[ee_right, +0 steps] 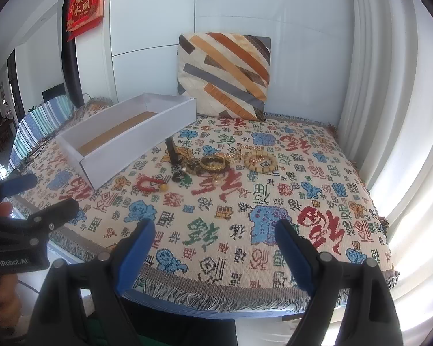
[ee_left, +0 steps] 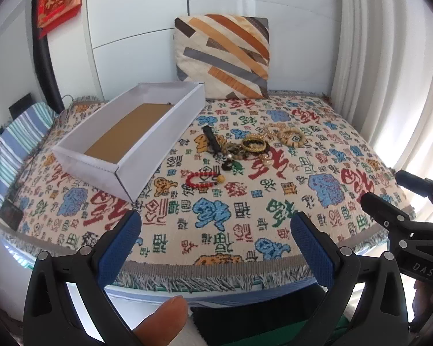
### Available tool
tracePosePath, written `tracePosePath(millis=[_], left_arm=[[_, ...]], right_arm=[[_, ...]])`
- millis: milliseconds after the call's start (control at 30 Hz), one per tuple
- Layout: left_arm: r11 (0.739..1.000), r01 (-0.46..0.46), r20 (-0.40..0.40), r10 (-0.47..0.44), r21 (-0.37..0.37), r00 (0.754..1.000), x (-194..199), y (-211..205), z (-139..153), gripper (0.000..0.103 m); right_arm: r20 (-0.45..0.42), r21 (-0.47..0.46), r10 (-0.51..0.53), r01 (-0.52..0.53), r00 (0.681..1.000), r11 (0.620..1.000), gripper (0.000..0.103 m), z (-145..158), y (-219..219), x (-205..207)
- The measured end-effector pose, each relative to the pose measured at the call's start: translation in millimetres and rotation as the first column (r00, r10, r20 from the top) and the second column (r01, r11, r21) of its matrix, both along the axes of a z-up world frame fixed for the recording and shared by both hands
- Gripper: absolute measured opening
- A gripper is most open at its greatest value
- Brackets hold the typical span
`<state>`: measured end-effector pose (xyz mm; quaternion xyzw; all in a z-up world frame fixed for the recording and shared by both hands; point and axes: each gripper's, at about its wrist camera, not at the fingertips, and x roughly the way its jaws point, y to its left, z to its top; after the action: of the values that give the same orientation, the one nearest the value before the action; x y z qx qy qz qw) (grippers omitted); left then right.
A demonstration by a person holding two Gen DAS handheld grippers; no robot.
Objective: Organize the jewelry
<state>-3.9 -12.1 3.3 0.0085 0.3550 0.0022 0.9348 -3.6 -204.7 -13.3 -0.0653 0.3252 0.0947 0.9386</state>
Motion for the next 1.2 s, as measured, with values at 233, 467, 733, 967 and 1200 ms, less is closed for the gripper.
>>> tracePosePath(millis=[233, 467, 733, 967, 1200], left_arm=[[1.0, 0.001, 0.005, -0.001, -0.01, 1.0, -0.7, 0.4, 2.8, 0.103], [1.0, -0.016, -0.014, 0.016, -0.01, 1.0, 0.8, 2.1, 3.6, 0.103], [0.999, -0.035, -0.027, 0.034, -0.014, 0.999, 4.4, 7.7, 0.5, 0.103], [0.998, -0.055, -0.036, 0.054, -0.021, 0.998, 5.4, 12.0, -1.8, 0.103], [0.998, -0.057, -0.032, 0.057, -0.011, 0.998, 4.4, 10.2, -1.6, 0.103]], right_arm=[[0.022, 0.01, -0.007, 0.007, 1.0, 1.0, 0.087, 5.0, -6.6, -2.2], [0.026, 0.009, -0.008, 0.008, 1.0, 1.0, 0.087, 5.3, -7.8, -3.2], [0.026, 0.01, -0.012, 0.011, 1.0, 1.0, 0.087, 5.6, -6.4, -3.7], [0.024, 0.009, -0.011, 0.011, 1.0, 1.0, 0.087, 6.5, -6.5, -2.7], [0.025, 0.009, -0.011, 0.01, 1.0, 1.0, 0.087, 6.5, -6.4, -2.9]])
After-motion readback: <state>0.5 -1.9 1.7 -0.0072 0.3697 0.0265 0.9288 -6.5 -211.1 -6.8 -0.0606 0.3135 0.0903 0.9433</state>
